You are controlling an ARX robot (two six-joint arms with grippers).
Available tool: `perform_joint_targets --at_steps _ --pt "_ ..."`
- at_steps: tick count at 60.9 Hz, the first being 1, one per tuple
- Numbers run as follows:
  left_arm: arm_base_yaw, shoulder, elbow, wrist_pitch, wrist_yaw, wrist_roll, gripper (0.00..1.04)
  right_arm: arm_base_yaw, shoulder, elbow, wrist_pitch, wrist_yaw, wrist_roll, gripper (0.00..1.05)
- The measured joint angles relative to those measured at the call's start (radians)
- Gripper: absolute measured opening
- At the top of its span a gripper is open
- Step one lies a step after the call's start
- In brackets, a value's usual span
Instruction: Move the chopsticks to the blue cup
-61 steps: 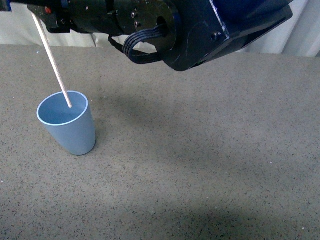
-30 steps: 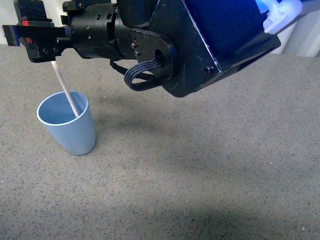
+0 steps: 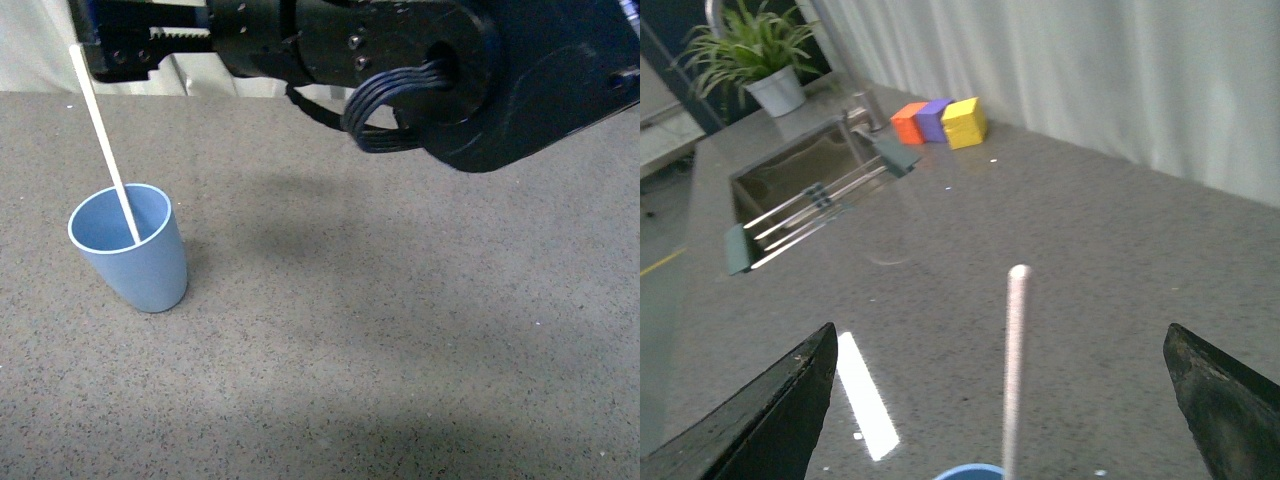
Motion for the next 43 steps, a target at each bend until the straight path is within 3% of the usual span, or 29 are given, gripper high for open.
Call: perform_joint_targets --at_steps 3,8,12,14,20,35,43 --pt "0.0 0.0 0.0 0.0 0.0 0.0 0.98 -0.023 -0.023 -0.04 0.036 0.069 -0.023 0.95" --pt "0.0 0.0 0.0 0.0 0.002 0.0 0.98 -0.055 -0.072 -0.156 0.198 0.453 -0.112 0.82" --pt "0.0 0.0 0.0 0.0 -0.002 0.0 0.98 -0.108 -0.155 -0.296 0.289 0.681 -0.165 0.7" --pt "0.0 0.0 0.0 0.0 -0.002 0.0 0.98 -0.133 -0.195 -0.353 0.312 0.731 -0.179 0.64" --pt "0.0 0.0 0.0 0.0 -0.002 0.0 0.98 -0.204 -0.312 -0.505 0.357 0.727 -0.2 0.48" --pt "0.0 0.0 0.0 0.0 -0.002 0.0 0.98 -0.318 -0.558 -0.818 0.383 0.594 -0.22 0.0" --pt "0.0 0.0 0.0 0.0 -0.001 0.0 0.98 -0.359 -0.668 -0.904 0.369 0.543 -0.221 0.01"
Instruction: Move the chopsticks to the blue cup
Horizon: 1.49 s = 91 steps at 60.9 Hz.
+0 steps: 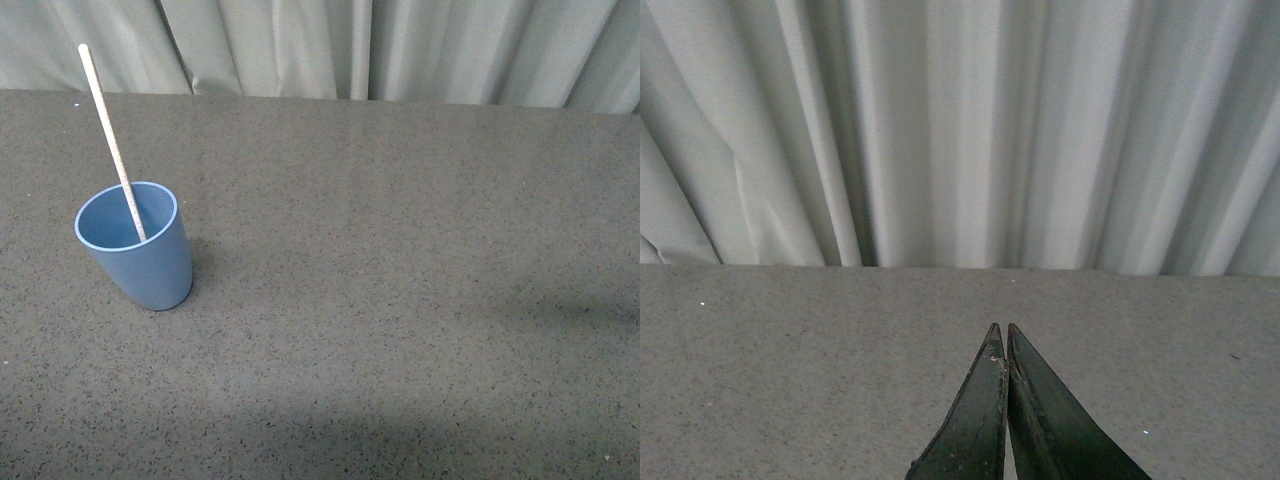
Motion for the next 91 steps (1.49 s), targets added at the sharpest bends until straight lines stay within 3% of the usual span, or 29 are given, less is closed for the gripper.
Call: perform_joint_targets --at_steps 36,40,65,91 --pt "0.0 0.0 0.0 0.0 0.001 0.0 0.98 -0.15 -0.481 -0.216 -0.271 -0.14 0.0 0.01" --pt "0.0 0.0 0.0 0.0 0.001 0.0 0.88 -0.198 -0.541 -0.229 -0.32 -0.203 0.0 0.01" --pt "0.0 0.0 0.0 0.0 0.001 -0.003 0.19 -0.222 -0.834 -0.259 -0.569 -0.207 0.0 0.01" --pt "0.0 0.0 0.0 0.0 0.001 -0.001 0.94 -0.222 -1.068 -0.261 -0.79 -0.208 0.0 0.01"
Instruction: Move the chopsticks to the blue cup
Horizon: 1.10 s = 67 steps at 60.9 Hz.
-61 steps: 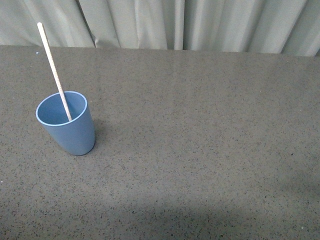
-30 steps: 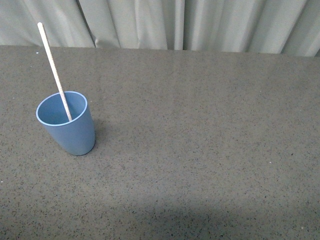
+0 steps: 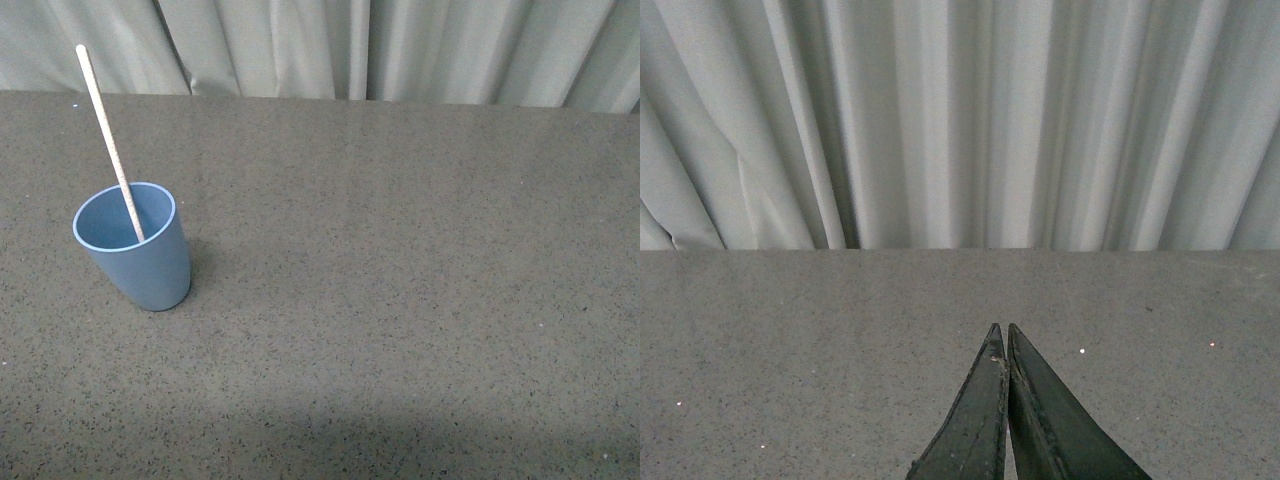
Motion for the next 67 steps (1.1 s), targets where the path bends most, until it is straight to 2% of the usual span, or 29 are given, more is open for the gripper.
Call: perform_joint_targets --at_steps 3,7,34,41,54,67 --pt "0.0 0.0 0.0 0.0 0.0 0.001 1.0 0.0 -0.022 0.0 -0.022 0.0 0.0 0.01" --pt "0.0 0.0 0.0 0.0 0.0 0.0 0.98 0.0 -0.047 0.0 -0.045 0.0 0.0 0.01" --pt "0.0 0.0 0.0 0.0 0.0 0.001 0.98 0.0 -0.198 0.0 -0.196 0.0 0.0 0.01" --pt "0.0 0.0 0.0 0.0 -0.001 0.0 0.98 0.0 -0.332 0.001 -0.361 -0.002 0.0 0.01" --pt "0.0 0.0 0.0 0.0 0.0 0.001 0.98 0.0 -0.365 0.001 -0.37 -0.002 -0.001 0.01" --pt "0.0 0.0 0.0 0.0 0.0 0.001 0.98 0.0 -0.365 0.001 -0.37 -0.002 -0.001 0.47"
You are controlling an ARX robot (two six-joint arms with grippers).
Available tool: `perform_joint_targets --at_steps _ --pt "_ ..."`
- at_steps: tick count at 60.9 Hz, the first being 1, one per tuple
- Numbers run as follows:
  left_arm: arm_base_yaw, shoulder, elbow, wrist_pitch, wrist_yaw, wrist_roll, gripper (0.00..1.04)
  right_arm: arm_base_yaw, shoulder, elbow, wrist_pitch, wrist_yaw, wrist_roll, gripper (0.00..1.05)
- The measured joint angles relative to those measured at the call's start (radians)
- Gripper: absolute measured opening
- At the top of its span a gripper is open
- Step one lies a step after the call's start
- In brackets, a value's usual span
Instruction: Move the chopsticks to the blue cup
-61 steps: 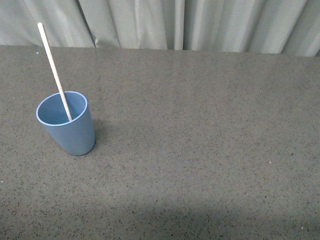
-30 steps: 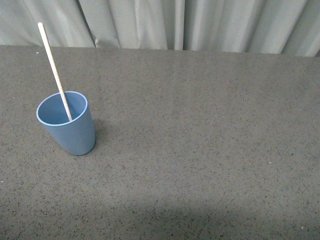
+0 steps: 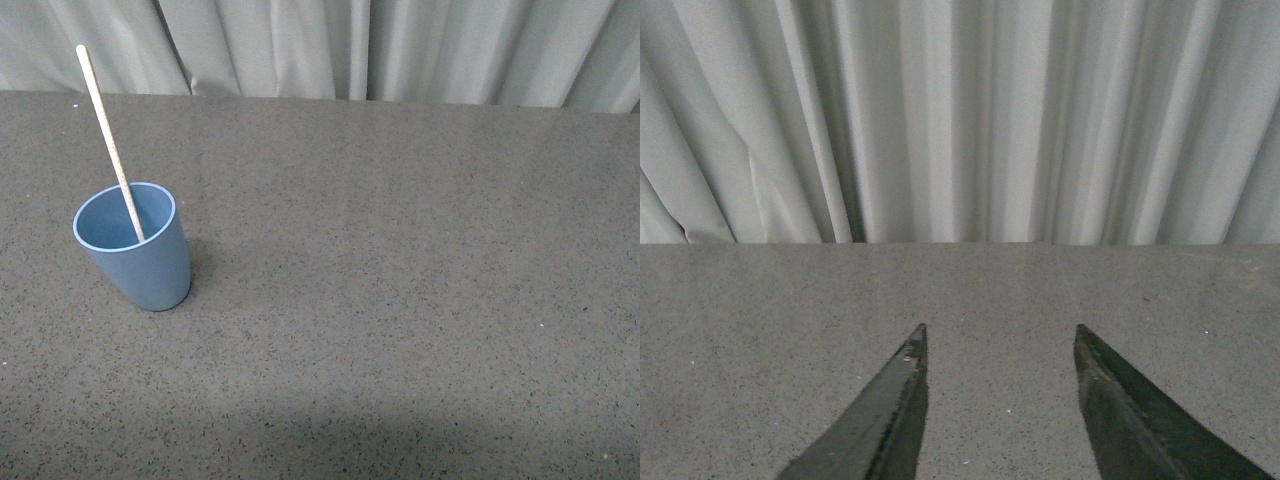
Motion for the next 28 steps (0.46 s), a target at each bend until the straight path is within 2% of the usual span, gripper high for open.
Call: perform_joint_targets --at_steps 18,28 --pt "0.0 0.0 0.0 0.0 0.0 0.0 0.98 0.0 0.0 0.0 0.0 0.0 0.001 0.97" --pt "0.0 0.0 0.0 0.0 0.0 0.0 0.98 0.0 0.0 0.0 0.0 0.0 0.0 0.95"
